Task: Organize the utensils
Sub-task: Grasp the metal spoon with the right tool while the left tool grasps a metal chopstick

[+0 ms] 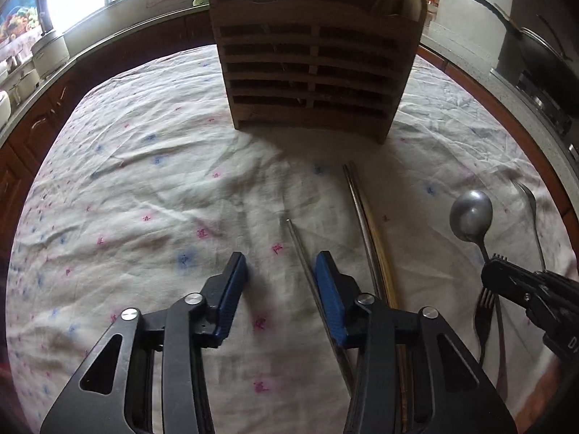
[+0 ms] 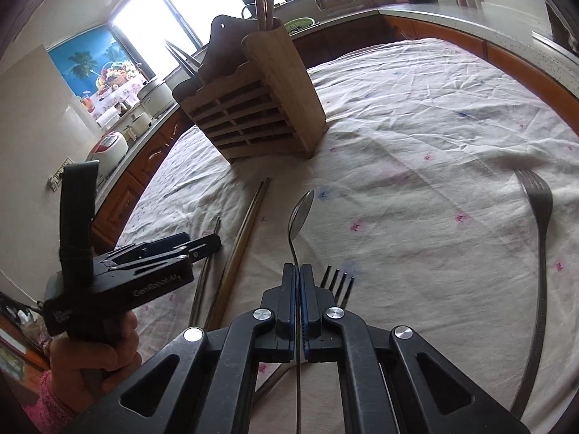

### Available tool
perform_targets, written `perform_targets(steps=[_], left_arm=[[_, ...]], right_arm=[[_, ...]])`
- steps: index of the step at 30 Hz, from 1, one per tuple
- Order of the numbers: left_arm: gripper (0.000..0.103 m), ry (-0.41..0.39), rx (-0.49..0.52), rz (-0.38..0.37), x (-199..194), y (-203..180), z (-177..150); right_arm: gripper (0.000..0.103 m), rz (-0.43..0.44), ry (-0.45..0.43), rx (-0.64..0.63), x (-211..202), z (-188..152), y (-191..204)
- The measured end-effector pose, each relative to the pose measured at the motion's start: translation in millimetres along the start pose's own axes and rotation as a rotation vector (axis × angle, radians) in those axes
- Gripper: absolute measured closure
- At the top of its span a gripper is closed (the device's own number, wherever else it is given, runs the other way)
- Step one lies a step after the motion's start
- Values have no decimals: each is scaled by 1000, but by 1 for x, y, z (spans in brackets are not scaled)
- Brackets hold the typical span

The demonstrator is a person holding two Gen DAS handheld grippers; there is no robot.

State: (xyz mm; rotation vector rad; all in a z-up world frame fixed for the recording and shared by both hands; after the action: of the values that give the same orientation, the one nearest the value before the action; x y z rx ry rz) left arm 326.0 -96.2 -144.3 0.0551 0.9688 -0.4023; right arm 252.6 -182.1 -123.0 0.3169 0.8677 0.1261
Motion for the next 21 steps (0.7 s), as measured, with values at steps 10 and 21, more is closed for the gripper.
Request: perform_targets(steps=[10, 21], left_arm=[[77, 14, -77, -101, -30, 25, -22], [73, 51, -26, -10, -13, 13, -15]], right_arm=[[95, 20, 51, -13, 20, -5, 12], [95, -59, 82, -134, 34, 6, 22]])
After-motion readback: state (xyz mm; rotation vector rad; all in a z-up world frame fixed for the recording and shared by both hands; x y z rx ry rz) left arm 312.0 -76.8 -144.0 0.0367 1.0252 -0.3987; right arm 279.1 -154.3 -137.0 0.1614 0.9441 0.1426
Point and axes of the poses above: each gripper's, at about its wrist camera, not at the fingertips, and x roughly the way its jaws point, y to its left, z to its top, the point moved 7 cm from there along x, roughly the way its jaws point, and after that the axes turned 10 degrees about -z, right-handed, at the moved point
